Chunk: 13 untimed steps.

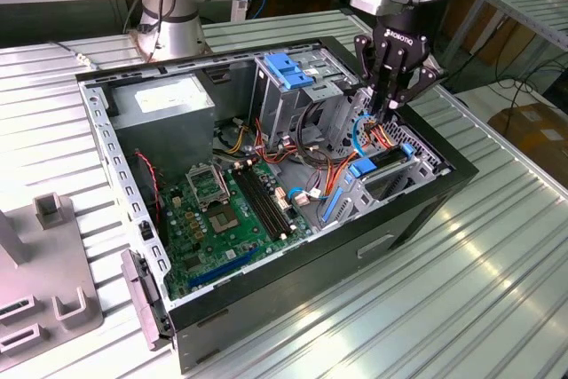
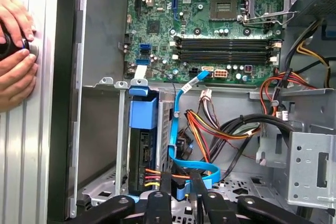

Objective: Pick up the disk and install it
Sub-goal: 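Insert the second disk wire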

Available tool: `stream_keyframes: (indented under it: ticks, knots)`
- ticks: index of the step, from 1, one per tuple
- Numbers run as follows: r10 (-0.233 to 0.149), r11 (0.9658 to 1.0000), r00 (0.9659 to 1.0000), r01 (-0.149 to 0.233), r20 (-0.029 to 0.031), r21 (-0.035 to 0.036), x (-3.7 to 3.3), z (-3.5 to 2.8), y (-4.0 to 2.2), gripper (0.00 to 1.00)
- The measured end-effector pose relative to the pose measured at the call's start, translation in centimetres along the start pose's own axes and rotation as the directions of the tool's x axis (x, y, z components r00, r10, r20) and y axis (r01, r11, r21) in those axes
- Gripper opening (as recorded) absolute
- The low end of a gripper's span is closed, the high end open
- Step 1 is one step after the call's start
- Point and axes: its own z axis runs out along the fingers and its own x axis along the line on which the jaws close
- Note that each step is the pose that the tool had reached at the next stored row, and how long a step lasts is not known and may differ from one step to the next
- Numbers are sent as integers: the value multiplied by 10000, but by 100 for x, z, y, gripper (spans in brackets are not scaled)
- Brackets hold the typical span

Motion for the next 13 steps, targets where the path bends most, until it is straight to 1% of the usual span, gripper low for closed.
stream_keyframes:
  ticks: [1,2,3,4,5,6,8,9,10,11,13]
  knots:
    - [0,10000,9999,0,-101,-5,-10,-3,-1,29]
    - [0,10000,9997,0,-235,-11,-25,-6,-1,29]
    - [1,10000,9993,-1,-385,-19,-42,-10,-2,29]
    - [-1,10000,9983,-1,-586,-28,-67,-16,-3,29]
    - [-1,10000,9974,-1,-716,-35,-86,-20,-4,29]
    - [-1,10000,9970,-2,-777,-37,-99,-23,-5,29]
    - [-1,10000,9962,-2,-867,-42,-123,-28,-6,29]
    - [-2,10000,9959,-2,-901,-43,-132,-30,-7,29]
    - [-2,10000,9955,-3,-945,-46,-147,-33,-8,21]
    - [-2,10000,9952,-3,-975,-47,-156,-35,-8,16]
    - [-2,10000,9950,-3,-994,-48,-162,-35,-8,16]
